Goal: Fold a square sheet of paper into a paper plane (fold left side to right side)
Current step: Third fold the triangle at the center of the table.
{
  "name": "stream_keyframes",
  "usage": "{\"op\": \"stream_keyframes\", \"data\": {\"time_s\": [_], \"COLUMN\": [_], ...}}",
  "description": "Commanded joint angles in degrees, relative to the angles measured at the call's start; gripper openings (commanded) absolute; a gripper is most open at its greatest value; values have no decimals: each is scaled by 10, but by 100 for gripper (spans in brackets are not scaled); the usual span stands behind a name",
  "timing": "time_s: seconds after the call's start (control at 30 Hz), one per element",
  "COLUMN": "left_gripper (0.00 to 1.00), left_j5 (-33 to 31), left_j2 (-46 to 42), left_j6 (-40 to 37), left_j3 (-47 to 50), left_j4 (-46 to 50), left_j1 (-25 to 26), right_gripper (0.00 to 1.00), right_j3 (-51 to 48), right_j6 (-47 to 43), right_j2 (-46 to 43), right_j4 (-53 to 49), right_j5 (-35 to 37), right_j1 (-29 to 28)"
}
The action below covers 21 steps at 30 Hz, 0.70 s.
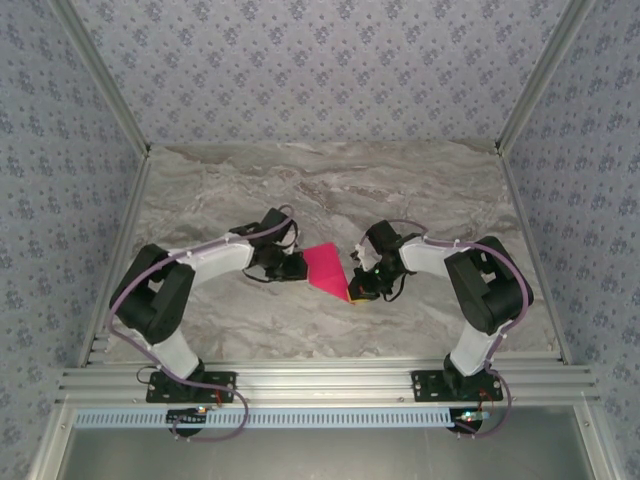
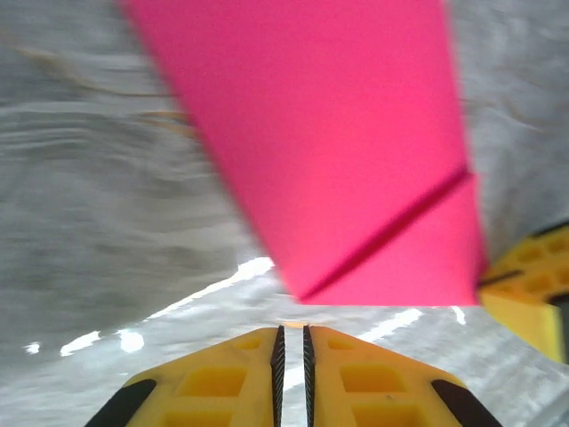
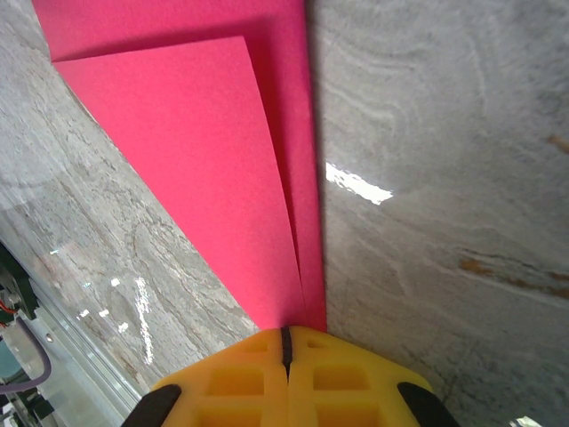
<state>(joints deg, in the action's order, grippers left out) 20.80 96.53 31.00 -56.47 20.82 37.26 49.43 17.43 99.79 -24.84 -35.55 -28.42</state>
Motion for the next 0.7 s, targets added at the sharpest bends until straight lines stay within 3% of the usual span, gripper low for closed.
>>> {"op": "stream_keyframes", "data": {"time_s": [0.0, 0.33, 0.67], "left_gripper": [17, 18, 18], "left_j5": [25, 12, 5], "left_j2": [10, 124, 116], "left_j6": [28, 7, 16], "left_j3": [-32, -105, -53], "left_j4": [-28, -14, -31], "left_j1": [34, 56, 58], "right_gripper": [2, 2, 3], "right_j3": [-17, -15, 11], "right_j6": [14, 26, 55], "right_j2": [20, -6, -77], "right_j4": [-37, -25, -32], "right_j5": [90, 79, 55], "right_j1": [3, -1, -7]}}
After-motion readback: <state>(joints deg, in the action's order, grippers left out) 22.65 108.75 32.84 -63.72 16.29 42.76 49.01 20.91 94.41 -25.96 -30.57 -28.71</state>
